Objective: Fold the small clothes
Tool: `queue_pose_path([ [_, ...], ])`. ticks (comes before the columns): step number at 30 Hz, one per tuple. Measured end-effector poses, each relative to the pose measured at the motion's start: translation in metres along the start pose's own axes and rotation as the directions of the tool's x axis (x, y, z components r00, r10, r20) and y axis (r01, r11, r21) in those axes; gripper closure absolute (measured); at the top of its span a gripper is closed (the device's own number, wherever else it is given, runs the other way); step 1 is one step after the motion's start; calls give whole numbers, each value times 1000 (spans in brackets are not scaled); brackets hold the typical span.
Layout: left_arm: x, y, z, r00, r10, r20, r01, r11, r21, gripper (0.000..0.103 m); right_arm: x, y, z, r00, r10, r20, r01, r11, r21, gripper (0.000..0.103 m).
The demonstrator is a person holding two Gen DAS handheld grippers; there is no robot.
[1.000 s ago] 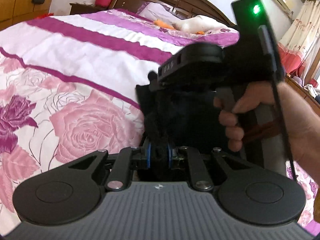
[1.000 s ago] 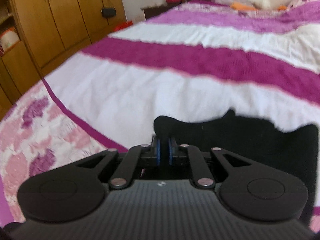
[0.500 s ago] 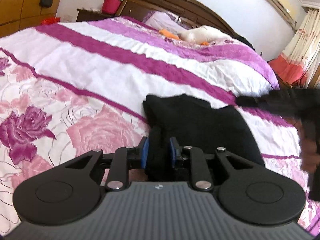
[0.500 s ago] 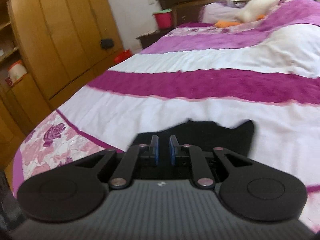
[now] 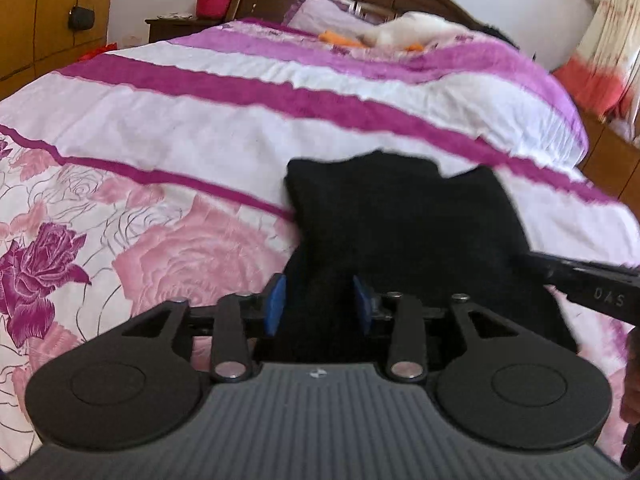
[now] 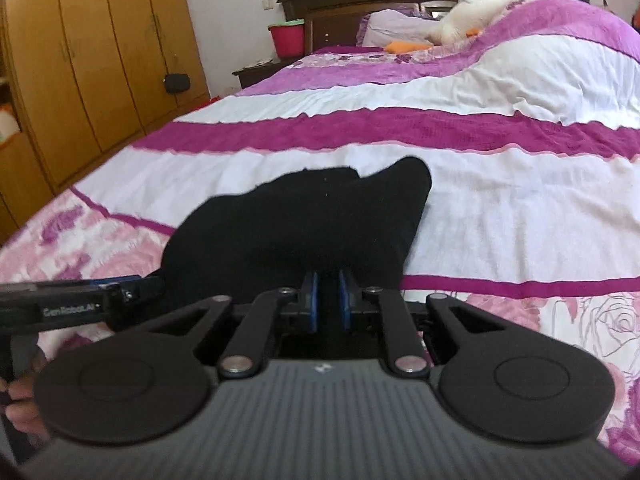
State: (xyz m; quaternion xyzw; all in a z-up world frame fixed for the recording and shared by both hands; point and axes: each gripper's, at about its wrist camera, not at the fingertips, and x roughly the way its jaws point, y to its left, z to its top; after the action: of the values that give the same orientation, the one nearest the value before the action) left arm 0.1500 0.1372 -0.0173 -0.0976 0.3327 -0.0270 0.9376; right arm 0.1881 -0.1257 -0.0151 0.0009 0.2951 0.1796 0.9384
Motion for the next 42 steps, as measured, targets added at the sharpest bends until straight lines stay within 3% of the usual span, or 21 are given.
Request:
queue_pose_path([
  [3, 2, 4, 0, 1000, 5, -2, -5, 1000, -3, 47, 0, -2, -4, 1000, -5, 22, 5, 1000, 7, 88],
  [7, -8, 10, 11, 998, -56, 2, 56, 998, -41, 42, -20, -18, 2, 997, 31, 73, -41, 990, 137, 86],
  [8, -10, 11, 14, 997, -80, 1, 80, 995, -61, 39, -24, -22, 1, 996, 42, 78, -55, 985, 166, 78],
  [10, -11, 13, 18, 993, -117, -1, 117, 989, -90, 30, -30, -31, -3, 993, 69, 93, -89, 969, 230, 35],
  [17, 11, 8, 11, 985, -144, -96, 137, 988, -78, 23, -16, -45, -24, 995, 91, 47, -101, 946, 309, 34],
  [23, 26, 13, 6, 979, -172, -112, 163, 983, -85, 19, 9, -53, -39, 978, 208, 34, -203, 892, 404, 34],
  [30, 37, 13, 6, 971, -215, -100, 208, 975, -82, 19, 26, -55, -45, 964, 257, 64, -259, 861, 439, 35],
  [32, 39, 14, 5, 963, -252, -97, 242, 965, -101, 26, 28, -56, -46, 960, 271, 74, -275, 847, 455, 36],
  [34, 42, 15, 6, 943, -315, -104, 297, 941, -160, 46, 29, -57, -45, 956, 283, 80, -286, 832, 476, 43],
  [37, 46, 19, 7, 930, -352, -109, 321, 919, -231, 63, 27, -58, -42, 953, 290, 87, -293, 813, 503, 50],
  [42, 32, 21, 12, 916, -389, -95, 346, 889, -301, 73, 11, -62, -34, 944, 313, 107, -313, 745, 589, 56],
])
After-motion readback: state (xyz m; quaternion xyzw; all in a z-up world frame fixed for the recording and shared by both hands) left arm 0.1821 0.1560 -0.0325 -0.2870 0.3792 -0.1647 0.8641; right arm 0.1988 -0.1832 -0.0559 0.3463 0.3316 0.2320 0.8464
